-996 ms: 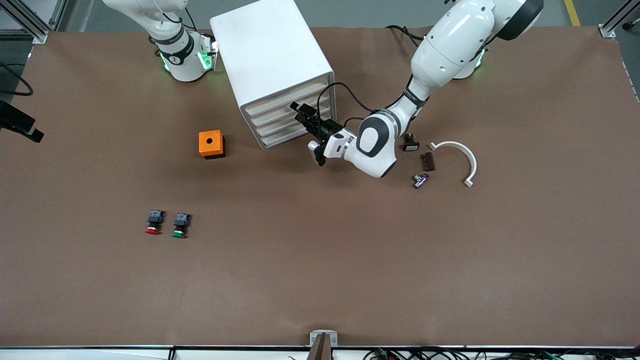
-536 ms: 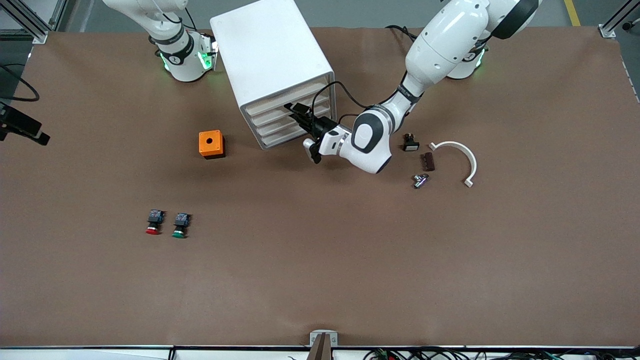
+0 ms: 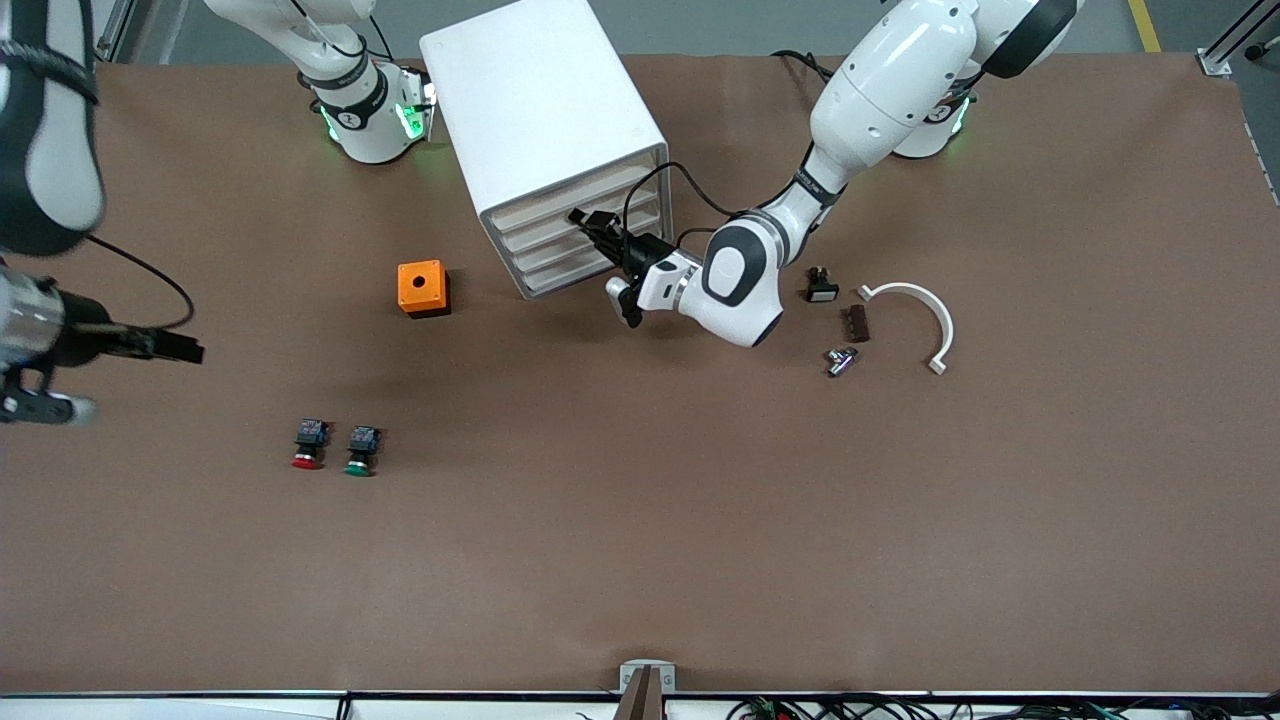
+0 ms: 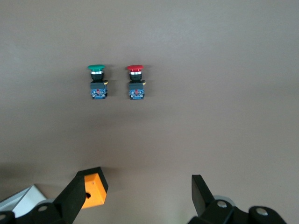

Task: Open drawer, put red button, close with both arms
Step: 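Pull the drawer open with the left gripper while the right gripper reaches the red button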

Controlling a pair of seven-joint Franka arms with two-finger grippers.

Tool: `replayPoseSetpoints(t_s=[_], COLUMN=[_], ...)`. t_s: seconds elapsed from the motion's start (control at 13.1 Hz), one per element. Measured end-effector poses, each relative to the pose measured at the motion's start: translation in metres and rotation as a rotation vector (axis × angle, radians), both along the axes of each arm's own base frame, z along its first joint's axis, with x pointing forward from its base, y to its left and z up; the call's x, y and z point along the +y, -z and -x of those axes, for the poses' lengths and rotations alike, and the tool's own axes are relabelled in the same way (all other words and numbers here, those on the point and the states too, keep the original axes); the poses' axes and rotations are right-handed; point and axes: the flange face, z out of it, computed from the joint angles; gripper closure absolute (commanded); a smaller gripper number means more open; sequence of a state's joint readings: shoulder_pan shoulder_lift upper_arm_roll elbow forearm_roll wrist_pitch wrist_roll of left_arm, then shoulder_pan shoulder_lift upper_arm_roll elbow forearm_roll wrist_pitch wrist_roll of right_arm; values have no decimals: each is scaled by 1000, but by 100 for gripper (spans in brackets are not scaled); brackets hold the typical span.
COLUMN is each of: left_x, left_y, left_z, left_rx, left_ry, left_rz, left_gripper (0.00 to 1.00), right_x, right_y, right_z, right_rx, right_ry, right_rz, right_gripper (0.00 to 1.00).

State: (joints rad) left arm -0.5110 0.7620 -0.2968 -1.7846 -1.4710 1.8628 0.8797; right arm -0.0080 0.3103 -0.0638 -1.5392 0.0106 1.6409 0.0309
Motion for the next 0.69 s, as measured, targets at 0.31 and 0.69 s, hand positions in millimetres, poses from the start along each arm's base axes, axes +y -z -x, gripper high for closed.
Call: replayPoseSetpoints(t_s=[0.31,0.69], left_x=[4,27], left_y=[-1,-4], left_z=[-8,-47], left_rx=[-2,-35], left_ry=[-13,-61], left_rz=[-6,-21], left_gripper=[100,100], right_x=[8,6], right_y=[99,171], right_z=[-6,-16], right_rx=[-28,-87], right_ry=[-14,-2], right_rz=[8,21], right_gripper=[0,0])
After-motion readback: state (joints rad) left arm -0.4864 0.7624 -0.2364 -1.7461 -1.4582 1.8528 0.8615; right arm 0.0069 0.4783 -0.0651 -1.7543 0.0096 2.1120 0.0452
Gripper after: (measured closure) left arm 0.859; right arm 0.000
